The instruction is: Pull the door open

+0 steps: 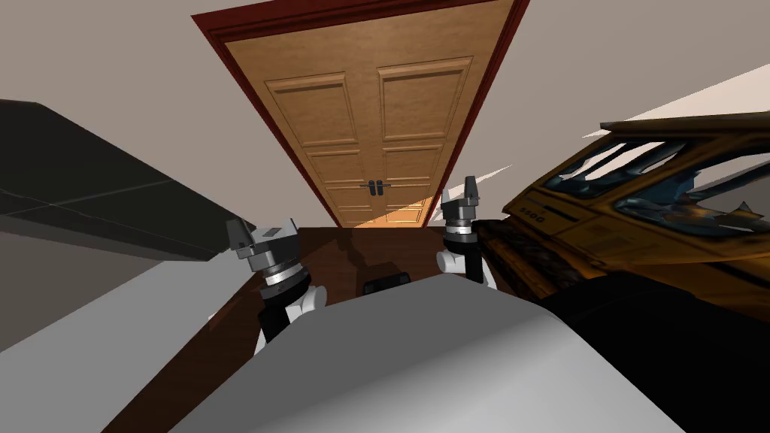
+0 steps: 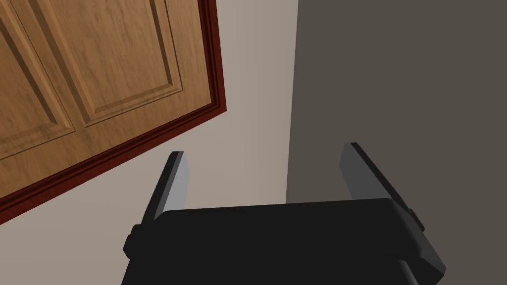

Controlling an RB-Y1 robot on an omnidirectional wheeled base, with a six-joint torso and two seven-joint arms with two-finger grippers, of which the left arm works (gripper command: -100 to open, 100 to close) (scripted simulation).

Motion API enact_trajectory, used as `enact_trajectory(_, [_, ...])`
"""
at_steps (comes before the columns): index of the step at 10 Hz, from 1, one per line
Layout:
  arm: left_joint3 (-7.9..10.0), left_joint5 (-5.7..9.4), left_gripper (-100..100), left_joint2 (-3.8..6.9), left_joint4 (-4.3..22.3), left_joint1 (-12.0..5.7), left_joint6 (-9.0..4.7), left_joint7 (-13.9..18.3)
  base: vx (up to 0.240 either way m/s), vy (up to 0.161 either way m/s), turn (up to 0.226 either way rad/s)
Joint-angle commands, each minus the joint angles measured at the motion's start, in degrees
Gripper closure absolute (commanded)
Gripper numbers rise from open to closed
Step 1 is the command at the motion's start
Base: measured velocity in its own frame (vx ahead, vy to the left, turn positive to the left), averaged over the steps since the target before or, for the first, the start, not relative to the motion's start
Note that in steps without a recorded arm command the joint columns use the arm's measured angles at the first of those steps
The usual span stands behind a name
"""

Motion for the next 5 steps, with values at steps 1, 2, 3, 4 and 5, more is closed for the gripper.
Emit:
enact_trajectory(1, [0.08,0.07,-100,0.58,1.95,-1.00,0.27,0.31,0.063,0.008,-0.077])
enact_trajectory(2, [0.11,0.10,-100,0.79,2.69,-1.38,0.37,0.43,0.113,-0.018,-0.047])
enact_trajectory(3, [0.13,0.13,-100,1.01,3.44,-1.76,0.47,0.55,0.116,-0.028,-0.031])
enact_trajectory(4, [0.21,0.20,-100,1.54,5.34,-2.74,0.73,0.85,0.122,-0.033,-0.068])
enact_trajectory(5, [0.25,0.24,-100,1.84,6.41,-3.29,0.88,1.02,0.122,-0.029,-0.060])
